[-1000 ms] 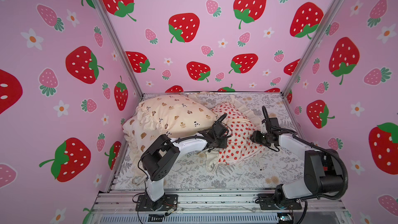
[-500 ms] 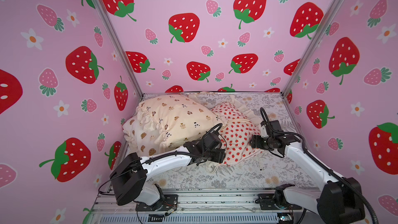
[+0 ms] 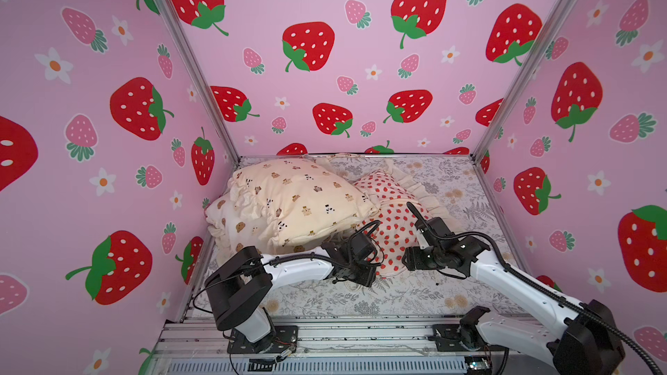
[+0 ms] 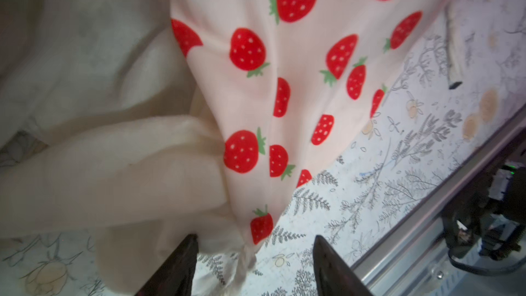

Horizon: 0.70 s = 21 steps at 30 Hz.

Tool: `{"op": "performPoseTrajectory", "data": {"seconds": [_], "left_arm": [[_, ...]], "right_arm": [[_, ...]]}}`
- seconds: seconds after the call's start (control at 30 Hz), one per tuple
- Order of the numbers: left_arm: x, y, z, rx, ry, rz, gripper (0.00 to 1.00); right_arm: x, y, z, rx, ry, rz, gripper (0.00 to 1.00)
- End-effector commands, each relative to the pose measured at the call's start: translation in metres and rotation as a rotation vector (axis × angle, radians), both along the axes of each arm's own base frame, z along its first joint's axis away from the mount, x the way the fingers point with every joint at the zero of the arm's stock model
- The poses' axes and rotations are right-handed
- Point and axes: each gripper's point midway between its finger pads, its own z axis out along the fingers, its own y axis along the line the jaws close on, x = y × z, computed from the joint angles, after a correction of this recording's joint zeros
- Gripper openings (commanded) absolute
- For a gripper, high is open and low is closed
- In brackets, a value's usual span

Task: Zip up pillowcases
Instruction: Adjust the pillowcase at the center of the board, then pick up the pillowcase from the center of the board.

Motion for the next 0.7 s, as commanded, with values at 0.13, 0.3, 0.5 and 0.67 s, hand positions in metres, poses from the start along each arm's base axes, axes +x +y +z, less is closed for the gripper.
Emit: {"op": "performPoseTrajectory", "data": {"seconds": [0.13, 0.3, 0.5, 0.67], "left_arm": [[0.020, -0.023, 0.002, -0.078, -0.008, 0.089, 0.52], [0.020, -0.028, -0.004, -0.125, 0.008, 0.132, 0.39], [0.023, -0.030, 0.005, -0.157, -0.008, 0.146, 0.21], [0.023, -0.037, 0.020, -0.208, -0.007, 0.148, 0.11]], "right_arm": [[-0.004, 0.009, -0.008, 0.032, 0.004, -0.010, 0.65], [-0.006, 0.009, -0.012, 0.033, 0.007, -0.004, 0.62], [-0.008, 0.010, -0.012, 0.056, -0.022, 0.020, 0.59], [-0.012, 0.015, -0.006, 0.080, -0.044, 0.072, 0.54]]}}
